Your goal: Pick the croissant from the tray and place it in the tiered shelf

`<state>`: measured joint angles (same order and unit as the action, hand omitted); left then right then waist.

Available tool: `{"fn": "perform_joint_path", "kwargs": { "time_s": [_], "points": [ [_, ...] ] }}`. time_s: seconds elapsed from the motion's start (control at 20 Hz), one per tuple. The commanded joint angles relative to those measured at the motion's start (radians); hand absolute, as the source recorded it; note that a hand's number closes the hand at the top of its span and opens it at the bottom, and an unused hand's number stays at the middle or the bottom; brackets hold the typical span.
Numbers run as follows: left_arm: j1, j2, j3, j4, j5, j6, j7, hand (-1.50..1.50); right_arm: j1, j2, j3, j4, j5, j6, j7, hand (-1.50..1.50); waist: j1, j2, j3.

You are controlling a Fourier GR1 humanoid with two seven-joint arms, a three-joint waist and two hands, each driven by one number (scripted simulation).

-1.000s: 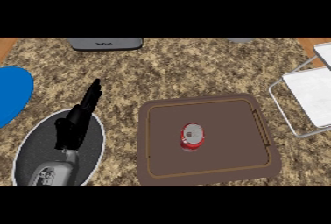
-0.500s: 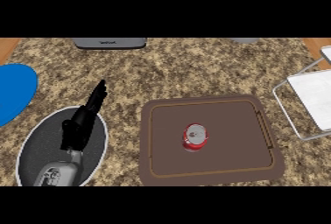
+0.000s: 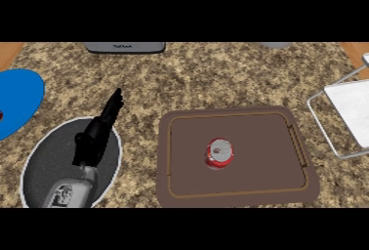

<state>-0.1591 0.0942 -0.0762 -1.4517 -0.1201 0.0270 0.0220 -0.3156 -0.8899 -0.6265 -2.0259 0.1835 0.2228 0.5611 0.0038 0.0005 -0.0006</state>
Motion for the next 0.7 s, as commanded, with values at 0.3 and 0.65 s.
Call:
{"fn": "perform_joint_path", "kwargs": {
  "time_s": [0.3,0.65],
  "points": [
    [-0.099,-0.008,0.035,0.116,-0.011,-0.001,-0.029,0.0,-0.117,0.022,0.204,0.234,0.221,-0.167,-0.257,1.5,0.007,0.004,0.0],
    [0.0,0.016,0.016,0.019,0.003,-0.046,-0.032,0.0,-0.221,0.163,0.136,0.371,0.078,-0.247,-0.27,1.5,0.015,0.0,0.001]
  ]
}}
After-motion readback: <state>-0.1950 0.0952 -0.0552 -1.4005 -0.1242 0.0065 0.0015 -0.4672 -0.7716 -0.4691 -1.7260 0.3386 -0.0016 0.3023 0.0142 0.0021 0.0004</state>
